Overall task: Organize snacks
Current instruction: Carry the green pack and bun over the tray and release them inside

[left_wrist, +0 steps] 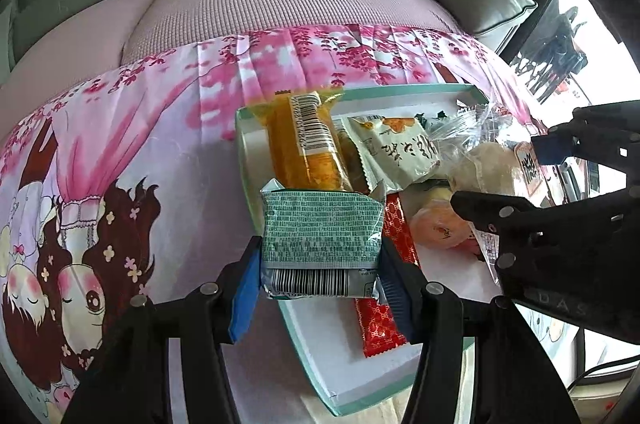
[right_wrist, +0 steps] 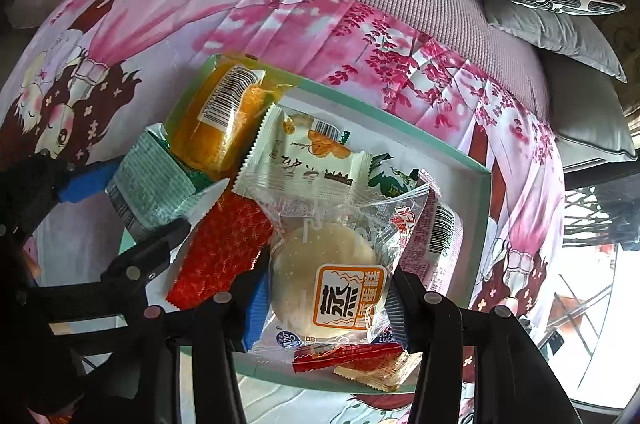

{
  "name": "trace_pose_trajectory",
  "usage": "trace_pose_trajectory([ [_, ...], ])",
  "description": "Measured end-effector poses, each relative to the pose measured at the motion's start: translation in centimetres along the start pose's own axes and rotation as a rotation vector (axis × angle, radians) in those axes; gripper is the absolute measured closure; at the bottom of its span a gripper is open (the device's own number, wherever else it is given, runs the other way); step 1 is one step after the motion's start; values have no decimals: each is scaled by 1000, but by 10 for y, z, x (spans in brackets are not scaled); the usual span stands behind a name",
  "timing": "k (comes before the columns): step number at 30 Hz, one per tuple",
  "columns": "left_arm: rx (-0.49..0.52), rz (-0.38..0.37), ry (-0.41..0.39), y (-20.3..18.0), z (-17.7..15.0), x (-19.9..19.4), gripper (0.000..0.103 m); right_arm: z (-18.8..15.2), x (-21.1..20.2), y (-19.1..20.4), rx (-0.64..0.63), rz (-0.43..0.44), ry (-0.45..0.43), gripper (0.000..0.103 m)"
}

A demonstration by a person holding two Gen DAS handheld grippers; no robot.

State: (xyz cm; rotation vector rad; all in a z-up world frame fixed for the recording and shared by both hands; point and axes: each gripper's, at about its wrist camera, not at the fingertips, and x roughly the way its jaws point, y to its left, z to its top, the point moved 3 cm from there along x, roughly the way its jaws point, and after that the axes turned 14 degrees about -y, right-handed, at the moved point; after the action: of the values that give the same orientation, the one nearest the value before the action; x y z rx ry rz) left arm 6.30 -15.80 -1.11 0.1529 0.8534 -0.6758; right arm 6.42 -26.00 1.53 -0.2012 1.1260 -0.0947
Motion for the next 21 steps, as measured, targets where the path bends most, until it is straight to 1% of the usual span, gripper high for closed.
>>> trace_pose_trajectory([
  [8, -30, -29, 25, -1, -3, 6, 44, -4, -1, -3, 9, -9, 11, 50],
  [12, -40, -31, 13, 3, 0, 1, 37, -6, -5, -4, 10, -7, 10, 50],
  [15, -57, -34, -2, 6, -1, -7, 32, -7, -10, -4, 13, 0, -5, 46],
  [17, -85, -41, -8, 10, -6, -13, 31, -9, -15, -4, 26, 2, -28, 36],
  [19, -109, -26, -20, 15, -14, -20, 31, -12, -19, -4, 46, 17, -42, 35],
  [21, -140, 7, -36, 24, -22, -29, 31, -16, -26, -4, 71, 15, -69, 34],
])
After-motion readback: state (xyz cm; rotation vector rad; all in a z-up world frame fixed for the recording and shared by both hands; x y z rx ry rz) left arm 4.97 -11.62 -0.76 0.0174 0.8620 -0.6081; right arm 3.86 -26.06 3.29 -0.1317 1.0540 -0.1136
